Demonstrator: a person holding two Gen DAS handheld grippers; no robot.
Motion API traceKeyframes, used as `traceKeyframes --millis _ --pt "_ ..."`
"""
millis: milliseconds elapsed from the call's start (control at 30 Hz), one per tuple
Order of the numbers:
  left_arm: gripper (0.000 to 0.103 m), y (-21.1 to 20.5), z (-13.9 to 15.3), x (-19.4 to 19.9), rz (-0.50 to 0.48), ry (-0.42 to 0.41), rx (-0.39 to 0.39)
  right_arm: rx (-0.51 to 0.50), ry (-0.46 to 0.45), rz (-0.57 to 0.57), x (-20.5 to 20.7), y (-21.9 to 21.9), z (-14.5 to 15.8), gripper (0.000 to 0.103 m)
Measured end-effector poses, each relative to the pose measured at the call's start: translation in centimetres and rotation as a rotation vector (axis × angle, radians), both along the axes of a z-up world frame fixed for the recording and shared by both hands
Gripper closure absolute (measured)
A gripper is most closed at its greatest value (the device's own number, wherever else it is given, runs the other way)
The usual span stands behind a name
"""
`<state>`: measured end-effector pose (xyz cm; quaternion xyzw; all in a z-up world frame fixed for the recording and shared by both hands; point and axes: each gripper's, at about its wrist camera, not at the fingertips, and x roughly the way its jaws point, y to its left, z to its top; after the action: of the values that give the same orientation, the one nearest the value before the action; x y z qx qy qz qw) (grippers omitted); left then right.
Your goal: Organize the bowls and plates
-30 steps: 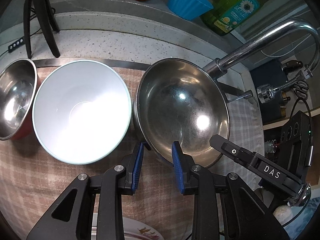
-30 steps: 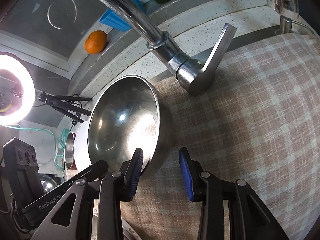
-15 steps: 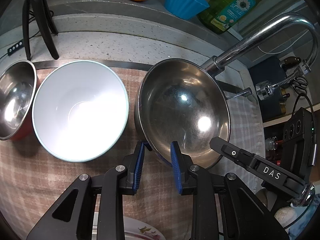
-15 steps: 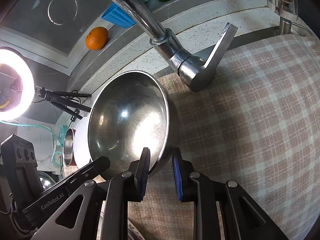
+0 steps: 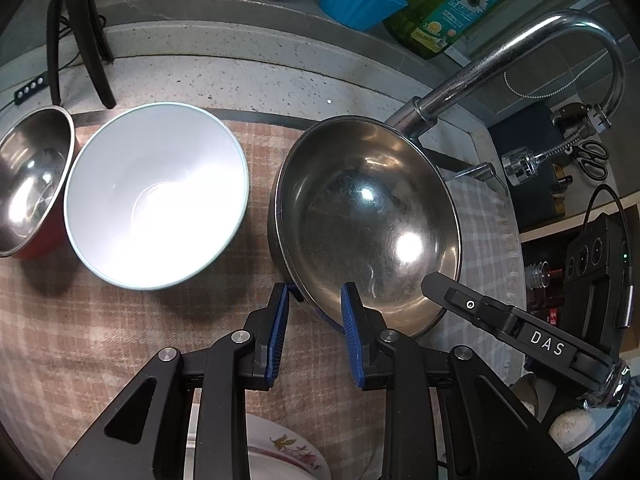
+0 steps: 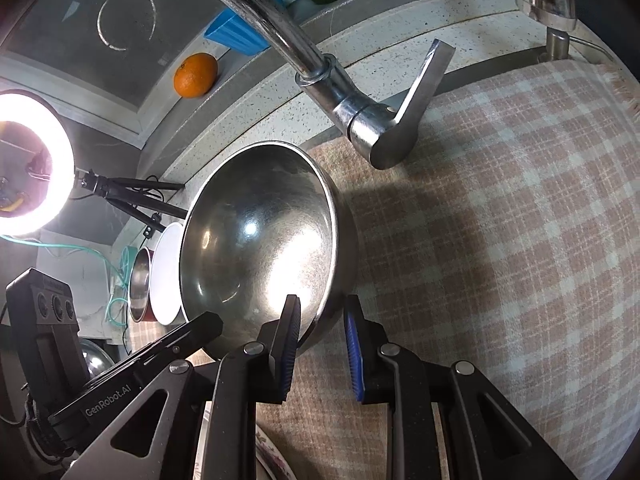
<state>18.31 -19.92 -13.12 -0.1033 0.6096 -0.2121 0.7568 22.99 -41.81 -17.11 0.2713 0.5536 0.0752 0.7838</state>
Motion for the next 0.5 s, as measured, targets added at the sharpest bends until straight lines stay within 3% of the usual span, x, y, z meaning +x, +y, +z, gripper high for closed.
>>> traceKeyframes --millis 500 --pt "0.078 0.0 0.3 -2.2 -0.035 0.003 -0.003 0.003 0.002 0.000 -3.3 0.0 0.1 0.084"
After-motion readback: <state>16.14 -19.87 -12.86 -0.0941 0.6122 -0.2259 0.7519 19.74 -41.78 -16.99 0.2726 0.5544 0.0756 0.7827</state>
